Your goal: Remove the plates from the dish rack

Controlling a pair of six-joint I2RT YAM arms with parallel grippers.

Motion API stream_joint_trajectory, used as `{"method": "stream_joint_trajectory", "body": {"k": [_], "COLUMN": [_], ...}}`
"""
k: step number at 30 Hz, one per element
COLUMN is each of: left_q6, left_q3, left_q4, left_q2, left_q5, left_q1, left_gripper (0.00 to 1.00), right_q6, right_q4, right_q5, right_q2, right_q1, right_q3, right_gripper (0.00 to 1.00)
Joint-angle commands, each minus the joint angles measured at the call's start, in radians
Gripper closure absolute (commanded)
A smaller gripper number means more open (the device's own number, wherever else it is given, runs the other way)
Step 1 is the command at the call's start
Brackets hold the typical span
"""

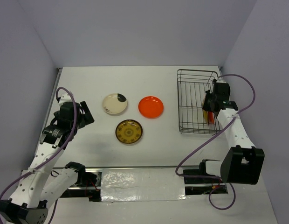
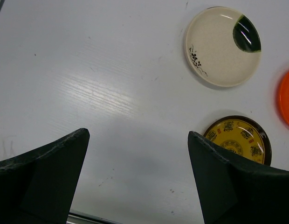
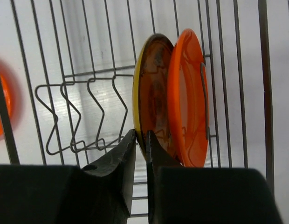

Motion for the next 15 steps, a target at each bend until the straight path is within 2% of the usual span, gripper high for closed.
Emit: {"method": "stream_joint_trajectory", "body": {"k": [1,11,15], "left_q6": [0.018,0.012,0.009], "left_q3": [-0.005,-0.004,-0.004], "left_q4": [0.037,0.031,0.031], "left_q2": [0.001,0.003,-0.003], "left_q5": [0.011,0.004,-0.001], "left_q1": [-0.003,-0.003,-0.003], "left_gripper": [0.0,0.01,0.0], "right_q6": [-0.047,-0.11,-0.214], "right_q4": [0.053,0.067,0.076], "right_q5": [-0.009,-0.018,-0.046], "right_q2": [0.013,-0.025,-0.058], "right_q1": [-0.006,-0.007,-0.007], "right_q3": [0.027,0.002,-0.016], "right_gripper": [0.87,0.96,1.0]}}
